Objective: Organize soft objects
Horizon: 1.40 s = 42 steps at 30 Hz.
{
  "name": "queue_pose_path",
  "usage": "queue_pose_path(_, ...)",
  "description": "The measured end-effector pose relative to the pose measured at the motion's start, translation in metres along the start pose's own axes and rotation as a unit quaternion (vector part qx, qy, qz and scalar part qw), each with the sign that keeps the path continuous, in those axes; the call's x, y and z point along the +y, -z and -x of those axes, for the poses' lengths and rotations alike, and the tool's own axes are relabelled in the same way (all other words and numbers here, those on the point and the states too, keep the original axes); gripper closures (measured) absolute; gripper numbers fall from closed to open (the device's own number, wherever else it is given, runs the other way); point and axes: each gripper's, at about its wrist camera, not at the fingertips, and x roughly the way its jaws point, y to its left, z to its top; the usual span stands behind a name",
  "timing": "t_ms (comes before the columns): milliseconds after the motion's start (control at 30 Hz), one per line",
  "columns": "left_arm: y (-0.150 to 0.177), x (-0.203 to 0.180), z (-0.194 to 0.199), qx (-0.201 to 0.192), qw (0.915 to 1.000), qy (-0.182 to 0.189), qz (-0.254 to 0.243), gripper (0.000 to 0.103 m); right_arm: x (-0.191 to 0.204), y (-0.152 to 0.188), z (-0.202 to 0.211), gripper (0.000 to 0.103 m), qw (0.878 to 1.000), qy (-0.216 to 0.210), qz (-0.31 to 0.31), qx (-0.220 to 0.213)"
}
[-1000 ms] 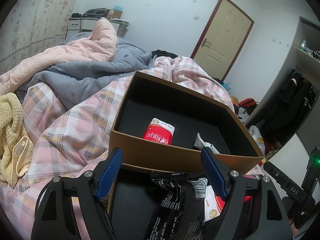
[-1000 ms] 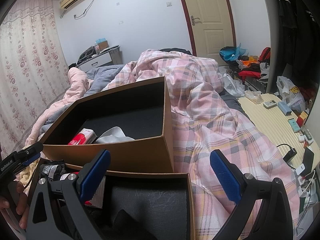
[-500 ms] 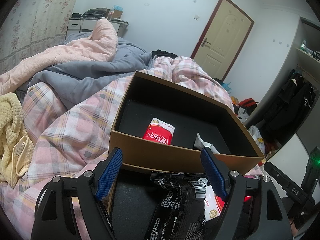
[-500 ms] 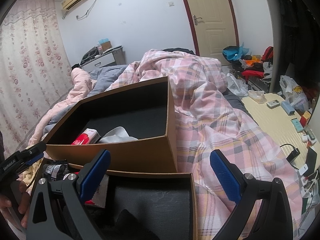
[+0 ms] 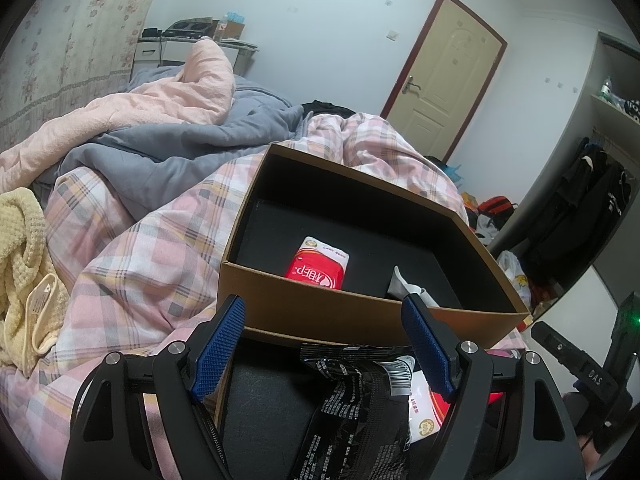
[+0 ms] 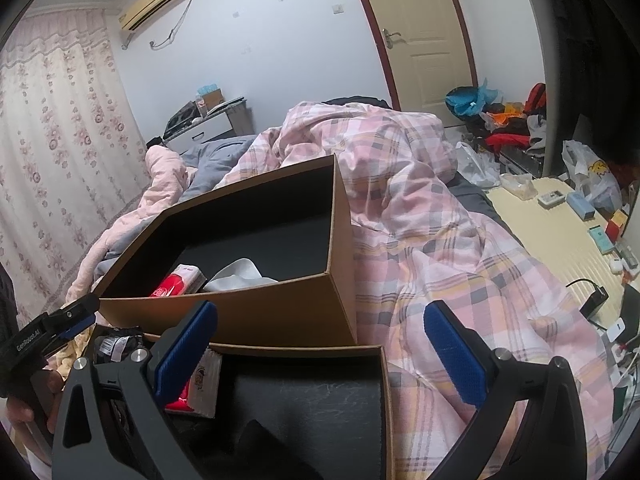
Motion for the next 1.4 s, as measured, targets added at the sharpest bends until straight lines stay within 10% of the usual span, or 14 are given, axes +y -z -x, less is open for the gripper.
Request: queue_pose_path(1400,-0.002,0.002,-0.001,0.000,1.0000,0.000,-0.001,0.025,0.011,0.002,-0.004,0.001,0.999,0.013,0.033,0.015)
